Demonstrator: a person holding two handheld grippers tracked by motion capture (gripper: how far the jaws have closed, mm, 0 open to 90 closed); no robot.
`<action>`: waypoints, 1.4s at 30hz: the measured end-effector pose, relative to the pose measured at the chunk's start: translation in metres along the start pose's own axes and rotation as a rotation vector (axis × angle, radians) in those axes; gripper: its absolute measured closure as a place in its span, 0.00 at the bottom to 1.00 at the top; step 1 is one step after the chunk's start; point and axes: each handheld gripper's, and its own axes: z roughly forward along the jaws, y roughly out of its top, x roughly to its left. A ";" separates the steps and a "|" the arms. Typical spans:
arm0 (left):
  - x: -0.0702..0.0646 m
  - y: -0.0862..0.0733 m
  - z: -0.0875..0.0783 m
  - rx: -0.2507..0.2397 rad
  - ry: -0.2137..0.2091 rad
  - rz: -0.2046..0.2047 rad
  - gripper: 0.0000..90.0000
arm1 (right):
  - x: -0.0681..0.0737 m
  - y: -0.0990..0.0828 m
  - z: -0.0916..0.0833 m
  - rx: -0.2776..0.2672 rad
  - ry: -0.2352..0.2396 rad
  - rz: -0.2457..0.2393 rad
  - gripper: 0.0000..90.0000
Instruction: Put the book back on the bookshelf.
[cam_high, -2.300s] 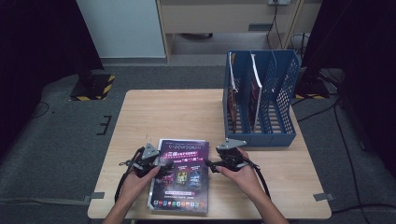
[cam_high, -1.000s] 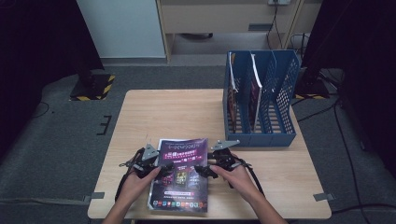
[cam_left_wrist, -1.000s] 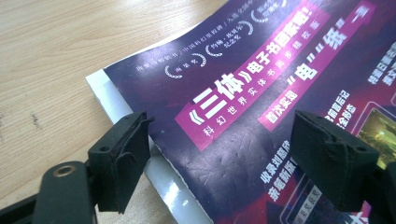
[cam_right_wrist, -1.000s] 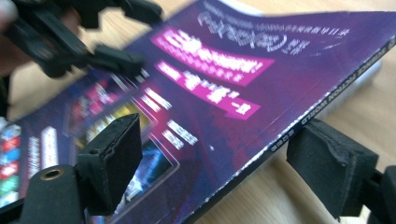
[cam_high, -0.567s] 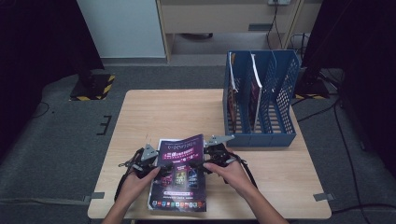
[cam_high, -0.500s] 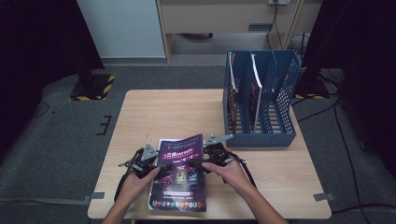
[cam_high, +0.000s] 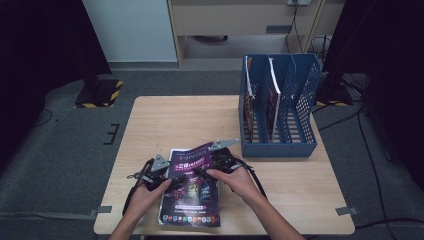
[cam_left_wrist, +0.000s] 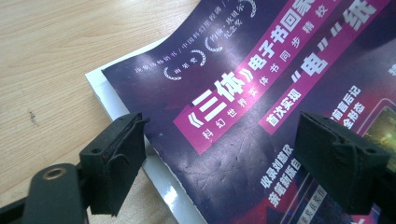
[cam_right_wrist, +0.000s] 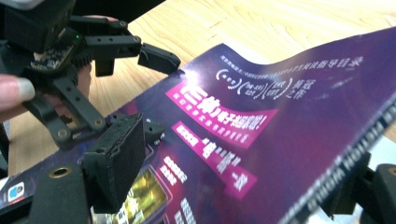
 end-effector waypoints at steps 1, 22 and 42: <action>0.000 0.000 0.000 0.000 -0.001 -0.001 0.17 | 0.001 0.002 0.002 0.001 -0.001 -0.001 0.24; 0.000 -0.002 0.002 -0.017 -0.001 -0.027 0.13 | 0.009 0.021 0.023 0.027 -0.103 0.016 0.59; 0.000 0.003 -0.009 -0.041 -0.013 -0.011 0.10 | 0.009 0.042 -0.003 -0.090 -0.135 -0.007 0.89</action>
